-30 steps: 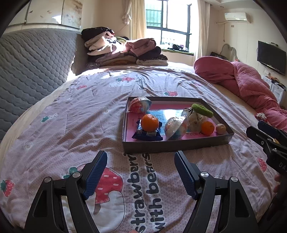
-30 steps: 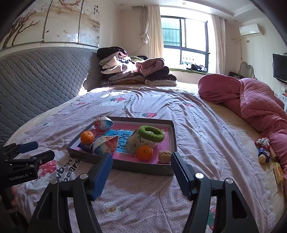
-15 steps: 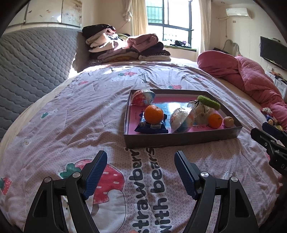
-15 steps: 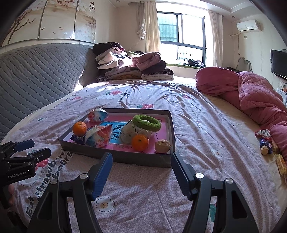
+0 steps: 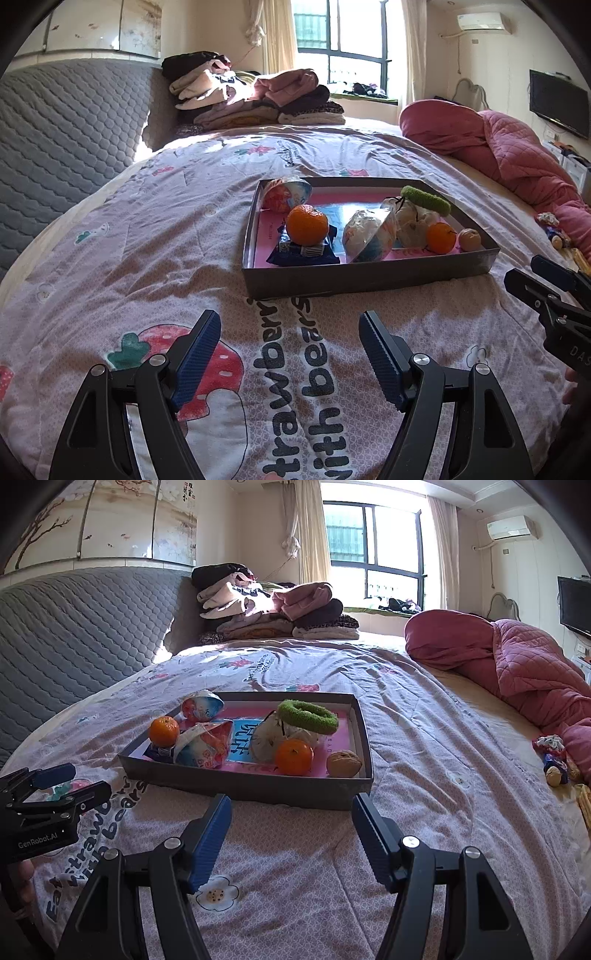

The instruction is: Organize objects

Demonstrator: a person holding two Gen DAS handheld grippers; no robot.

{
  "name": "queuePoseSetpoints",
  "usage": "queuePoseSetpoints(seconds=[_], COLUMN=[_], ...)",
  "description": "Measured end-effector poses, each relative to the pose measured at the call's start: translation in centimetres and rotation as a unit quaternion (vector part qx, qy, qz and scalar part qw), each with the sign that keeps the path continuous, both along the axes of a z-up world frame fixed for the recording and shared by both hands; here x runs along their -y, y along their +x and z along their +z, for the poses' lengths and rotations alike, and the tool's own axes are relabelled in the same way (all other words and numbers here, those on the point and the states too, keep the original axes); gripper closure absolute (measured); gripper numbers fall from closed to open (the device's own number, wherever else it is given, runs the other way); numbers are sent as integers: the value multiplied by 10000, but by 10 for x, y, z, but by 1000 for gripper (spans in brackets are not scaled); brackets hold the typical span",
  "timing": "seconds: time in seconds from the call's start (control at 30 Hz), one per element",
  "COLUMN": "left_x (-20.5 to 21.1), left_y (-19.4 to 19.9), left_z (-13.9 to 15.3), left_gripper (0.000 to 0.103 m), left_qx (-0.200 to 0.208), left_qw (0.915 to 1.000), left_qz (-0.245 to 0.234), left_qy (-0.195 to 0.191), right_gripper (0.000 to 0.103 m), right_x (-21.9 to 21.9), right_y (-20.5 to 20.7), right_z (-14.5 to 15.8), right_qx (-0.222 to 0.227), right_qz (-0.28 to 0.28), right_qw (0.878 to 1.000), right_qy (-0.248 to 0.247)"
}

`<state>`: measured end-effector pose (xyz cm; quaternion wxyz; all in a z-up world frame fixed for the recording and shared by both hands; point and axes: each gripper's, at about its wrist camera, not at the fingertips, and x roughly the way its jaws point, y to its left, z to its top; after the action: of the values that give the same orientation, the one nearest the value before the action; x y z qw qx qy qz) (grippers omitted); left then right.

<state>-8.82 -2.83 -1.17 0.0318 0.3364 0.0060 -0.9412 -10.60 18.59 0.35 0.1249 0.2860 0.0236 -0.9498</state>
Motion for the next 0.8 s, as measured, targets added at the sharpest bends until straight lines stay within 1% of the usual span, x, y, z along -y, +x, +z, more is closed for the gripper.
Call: queuePoseSetpoints(seconds=[0.13, 0.3, 0.43, 0.8], left_x=[2, 4, 5, 4], left_y=[-2, -4, -6, -8], left_z=[-5, -11, -15, -22], left_gripper=[25, 25, 25, 25], left_qx=[38, 79, 108, 174], left_qw=[9999, 9999, 9998, 9998], left_qz=[-22, 75, 50, 26], left_qy=[105, 88, 164, 121], right_gripper=[36, 36, 36, 36], right_x=[-1, -4, -6, -4], right_y=[0, 0, 0, -4], right_z=[-9, -13, -15, -24], right_qx=[129, 160, 179, 308], right_qz=[-45, -125, -160, -142], right_qw=[9999, 9998, 9997, 9994], right_qy=[-81, -50, -42, -24])
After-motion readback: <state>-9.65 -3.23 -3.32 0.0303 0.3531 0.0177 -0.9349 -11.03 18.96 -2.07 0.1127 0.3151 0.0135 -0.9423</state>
